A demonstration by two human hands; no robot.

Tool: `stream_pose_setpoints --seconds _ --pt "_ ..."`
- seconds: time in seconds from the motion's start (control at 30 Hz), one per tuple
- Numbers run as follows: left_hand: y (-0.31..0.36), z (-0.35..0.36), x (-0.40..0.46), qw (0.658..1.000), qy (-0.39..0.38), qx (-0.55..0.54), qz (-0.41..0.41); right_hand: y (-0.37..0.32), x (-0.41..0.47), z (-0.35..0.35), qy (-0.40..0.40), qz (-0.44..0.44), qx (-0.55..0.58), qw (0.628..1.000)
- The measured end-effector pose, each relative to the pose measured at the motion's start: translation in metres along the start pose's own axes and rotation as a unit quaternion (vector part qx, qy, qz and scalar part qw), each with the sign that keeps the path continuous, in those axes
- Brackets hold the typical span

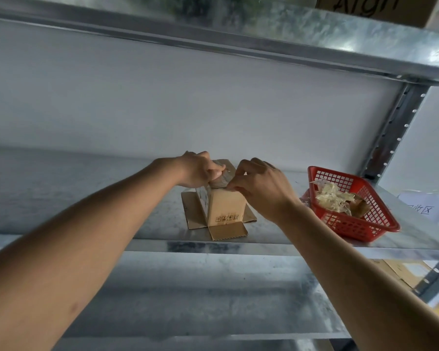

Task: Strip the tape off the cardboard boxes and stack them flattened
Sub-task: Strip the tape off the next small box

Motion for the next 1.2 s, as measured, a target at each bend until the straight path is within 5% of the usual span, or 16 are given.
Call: stream_pose_setpoints --seconds 0.37,0.83,1.2 --pt "0.007 0.01 -0.01 0.996 0.082 -0.035 0.029 -0.009 0.0 -0.013 0.084 -0.024 -0.021 0.996" --pt "0.014 0.015 -0.015 0.998 0.066 -0.017 0.005 0.001 0.005 0.019 -0.012 0.294 0.226 0.929" --pt "0.002 0.014 -0.009 0.997 0.067 -0.036 0.025 -0.018 0.014 -0.013 -0.184 0.124 0.139 0.965"
Point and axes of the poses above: each hand's wrist, its own x-axis towards the middle knuckle, its own z-axis out of the palm, y = z × x, the point moved 3 cm from there along x, towards the middle knuckle, and after that the axes turned 5 degrees about z, right-handed, at the moved point
